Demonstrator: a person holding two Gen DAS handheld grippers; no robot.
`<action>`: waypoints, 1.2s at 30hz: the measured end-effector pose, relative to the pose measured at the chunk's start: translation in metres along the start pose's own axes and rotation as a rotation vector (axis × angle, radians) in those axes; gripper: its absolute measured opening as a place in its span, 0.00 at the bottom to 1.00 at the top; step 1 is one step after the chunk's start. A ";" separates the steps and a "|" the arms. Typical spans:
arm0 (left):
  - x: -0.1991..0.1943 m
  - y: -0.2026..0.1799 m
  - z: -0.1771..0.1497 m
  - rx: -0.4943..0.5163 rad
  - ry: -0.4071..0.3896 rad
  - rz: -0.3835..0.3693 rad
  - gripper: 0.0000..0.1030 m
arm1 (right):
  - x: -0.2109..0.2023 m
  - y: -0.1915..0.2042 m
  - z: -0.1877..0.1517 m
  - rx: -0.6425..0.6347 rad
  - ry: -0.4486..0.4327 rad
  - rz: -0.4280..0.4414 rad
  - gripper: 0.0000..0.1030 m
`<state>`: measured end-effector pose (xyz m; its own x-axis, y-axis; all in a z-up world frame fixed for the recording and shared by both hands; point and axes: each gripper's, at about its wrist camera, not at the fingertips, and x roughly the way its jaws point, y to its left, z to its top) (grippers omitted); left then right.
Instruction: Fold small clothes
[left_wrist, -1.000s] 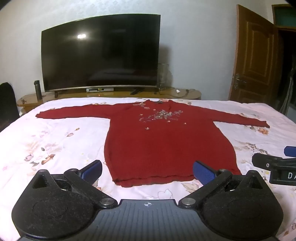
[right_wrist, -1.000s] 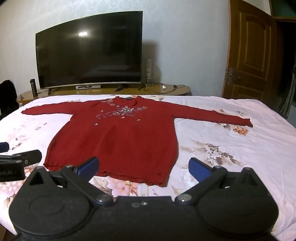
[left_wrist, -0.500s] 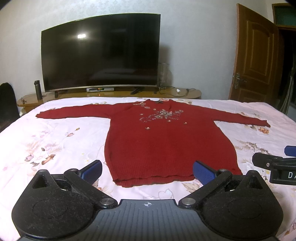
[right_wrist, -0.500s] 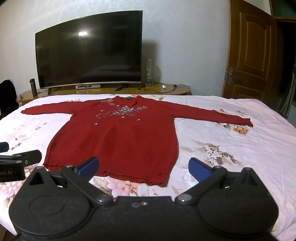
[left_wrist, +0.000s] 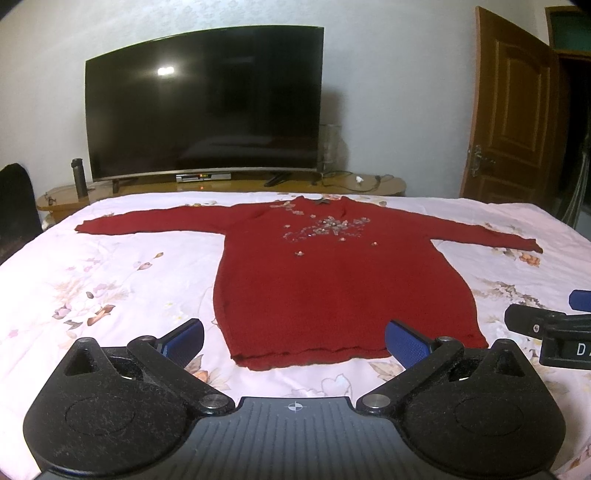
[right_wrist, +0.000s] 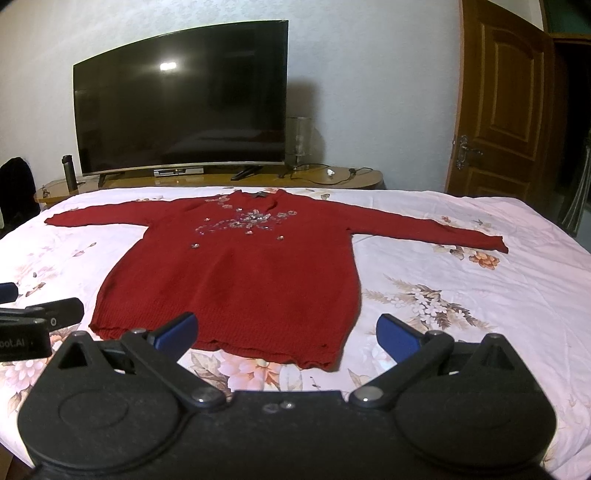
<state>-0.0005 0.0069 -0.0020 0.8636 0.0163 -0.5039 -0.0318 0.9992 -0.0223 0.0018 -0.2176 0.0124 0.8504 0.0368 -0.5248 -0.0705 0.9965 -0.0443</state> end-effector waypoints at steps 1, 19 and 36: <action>0.000 0.000 0.000 0.000 0.000 0.000 1.00 | 0.000 0.000 0.000 0.000 -0.001 0.000 0.99; 0.001 0.000 -0.001 0.000 0.004 0.002 1.00 | -0.001 0.001 -0.001 0.001 -0.002 -0.002 0.99; 0.002 0.004 -0.002 -0.004 0.007 0.001 1.00 | 0.001 0.003 -0.001 -0.002 0.001 -0.004 0.99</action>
<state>-0.0002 0.0110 -0.0043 0.8600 0.0173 -0.5100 -0.0349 0.9991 -0.0249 0.0017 -0.2145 0.0114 0.8502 0.0323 -0.5255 -0.0678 0.9965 -0.0484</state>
